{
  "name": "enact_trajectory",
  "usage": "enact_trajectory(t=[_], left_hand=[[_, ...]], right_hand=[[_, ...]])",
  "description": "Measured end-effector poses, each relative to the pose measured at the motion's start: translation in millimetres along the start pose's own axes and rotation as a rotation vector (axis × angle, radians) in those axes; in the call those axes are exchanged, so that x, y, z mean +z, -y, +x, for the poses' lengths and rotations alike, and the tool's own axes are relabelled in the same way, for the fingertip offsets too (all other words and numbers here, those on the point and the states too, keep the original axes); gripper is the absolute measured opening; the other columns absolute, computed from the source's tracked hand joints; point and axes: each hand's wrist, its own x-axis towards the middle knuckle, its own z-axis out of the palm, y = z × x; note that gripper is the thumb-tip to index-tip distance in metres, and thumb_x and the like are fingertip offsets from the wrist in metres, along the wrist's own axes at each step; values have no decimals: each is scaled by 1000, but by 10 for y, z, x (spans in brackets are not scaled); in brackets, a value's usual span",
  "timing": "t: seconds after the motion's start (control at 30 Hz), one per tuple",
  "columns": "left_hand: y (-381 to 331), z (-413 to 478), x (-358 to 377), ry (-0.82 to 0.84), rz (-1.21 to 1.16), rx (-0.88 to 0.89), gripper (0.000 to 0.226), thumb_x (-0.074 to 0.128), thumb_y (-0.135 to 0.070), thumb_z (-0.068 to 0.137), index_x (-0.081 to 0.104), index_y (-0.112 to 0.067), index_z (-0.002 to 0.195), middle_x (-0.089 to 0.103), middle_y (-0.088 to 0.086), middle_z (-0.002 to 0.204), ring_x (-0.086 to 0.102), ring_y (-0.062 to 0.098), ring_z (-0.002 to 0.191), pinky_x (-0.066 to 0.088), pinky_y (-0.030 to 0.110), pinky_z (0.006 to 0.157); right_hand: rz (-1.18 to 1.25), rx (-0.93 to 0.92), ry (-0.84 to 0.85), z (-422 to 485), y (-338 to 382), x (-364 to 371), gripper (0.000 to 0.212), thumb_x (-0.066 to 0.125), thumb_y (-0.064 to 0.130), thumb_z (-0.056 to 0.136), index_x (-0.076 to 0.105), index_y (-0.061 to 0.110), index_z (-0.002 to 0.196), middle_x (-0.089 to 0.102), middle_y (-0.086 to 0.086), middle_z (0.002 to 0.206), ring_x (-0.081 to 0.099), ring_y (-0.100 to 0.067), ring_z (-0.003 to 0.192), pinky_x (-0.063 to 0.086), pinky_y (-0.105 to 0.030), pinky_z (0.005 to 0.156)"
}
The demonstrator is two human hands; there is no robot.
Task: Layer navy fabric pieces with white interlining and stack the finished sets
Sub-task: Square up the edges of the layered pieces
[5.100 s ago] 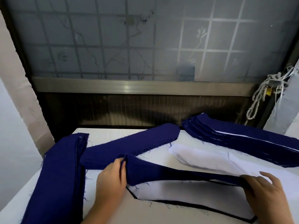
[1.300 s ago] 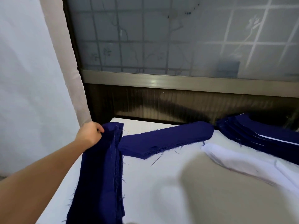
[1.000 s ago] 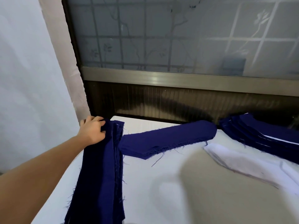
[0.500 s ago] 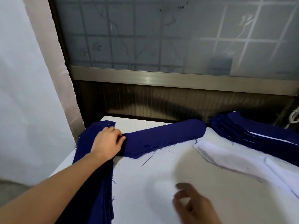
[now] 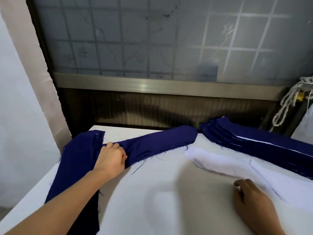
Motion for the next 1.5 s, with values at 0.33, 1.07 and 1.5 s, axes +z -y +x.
enact_trajectory(t=[0.33, 1.07, 1.5], left_hand=[[-74, -31, 75, -89, -643, -198, 17, 68, -33, 91, 62, -30, 75, 57, -18, 110, 52, 10, 109, 34, 36, 102], [-1101, -615, 172, -377, -160, 775, 23, 80, -10, 69, 70, -18, 88, 54, -5, 73, 49, 15, 58, 44, 27, 52], [-1093, -626, 221, -597, -279, 789, 25, 67, -36, 91, 48, -21, 86, 51, -6, 61, 46, 14, 50, 40, 24, 47]], right_hand=[[64, -9, -11, -24, -11, -62, 18, 61, 16, 88, 64, 19, 105, 57, 4, 93, 60, -21, 78, 41, -30, 67], [74, -42, -68, -3, -24, 1, 7, 64, 11, 85, 66, 17, 89, 58, 2, 84, 56, -18, 66, 43, -32, 60], [-35, -664, -83, 59, 827, 405, 69, 69, 34, 73, 48, 25, 139, 51, 13, 140, 43, -11, 132, 28, -37, 112]])
